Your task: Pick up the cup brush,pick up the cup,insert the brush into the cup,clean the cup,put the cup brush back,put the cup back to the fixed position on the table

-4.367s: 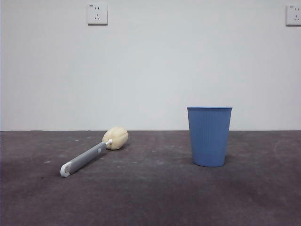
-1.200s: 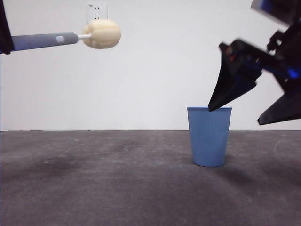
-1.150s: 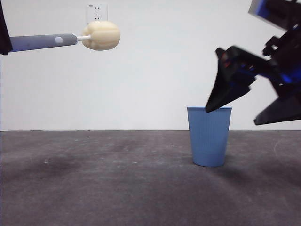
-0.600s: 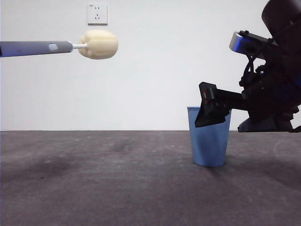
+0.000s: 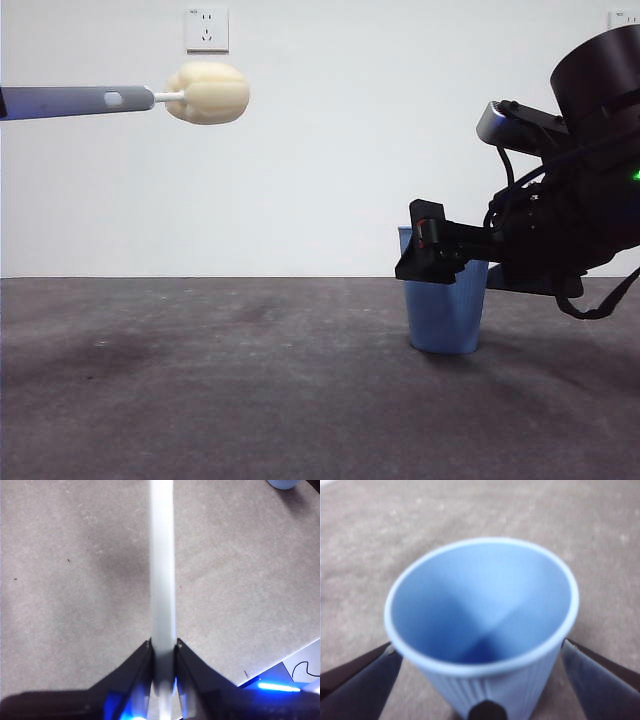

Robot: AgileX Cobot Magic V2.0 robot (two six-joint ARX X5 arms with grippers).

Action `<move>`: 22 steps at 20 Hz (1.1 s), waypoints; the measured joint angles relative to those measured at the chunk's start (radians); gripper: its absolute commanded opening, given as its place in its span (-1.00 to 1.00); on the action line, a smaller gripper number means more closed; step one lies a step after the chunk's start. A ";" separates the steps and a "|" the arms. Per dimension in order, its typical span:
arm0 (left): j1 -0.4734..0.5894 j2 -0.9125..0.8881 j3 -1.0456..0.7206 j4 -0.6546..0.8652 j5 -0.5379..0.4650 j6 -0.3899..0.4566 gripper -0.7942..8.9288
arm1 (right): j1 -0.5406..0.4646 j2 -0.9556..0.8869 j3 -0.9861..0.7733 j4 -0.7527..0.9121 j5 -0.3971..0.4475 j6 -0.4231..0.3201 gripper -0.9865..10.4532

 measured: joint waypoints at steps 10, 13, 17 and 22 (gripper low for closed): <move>0.000 0.000 0.000 0.010 0.000 0.000 -0.85 | -0.010 0.019 0.000 0.053 -0.009 -0.015 -0.85; 0.000 0.000 0.000 -0.003 0.000 0.015 -0.85 | 0.004 -0.043 -0.002 -0.041 -0.041 -0.022 -0.85; 0.000 0.020 0.000 -0.026 0.000 0.116 -0.85 | 0.047 -0.251 0.014 -0.336 -0.021 -0.098 -0.85; 0.000 0.061 0.000 -0.036 0.006 0.263 -0.85 | 0.112 -0.400 0.178 -0.921 0.094 -0.229 -0.85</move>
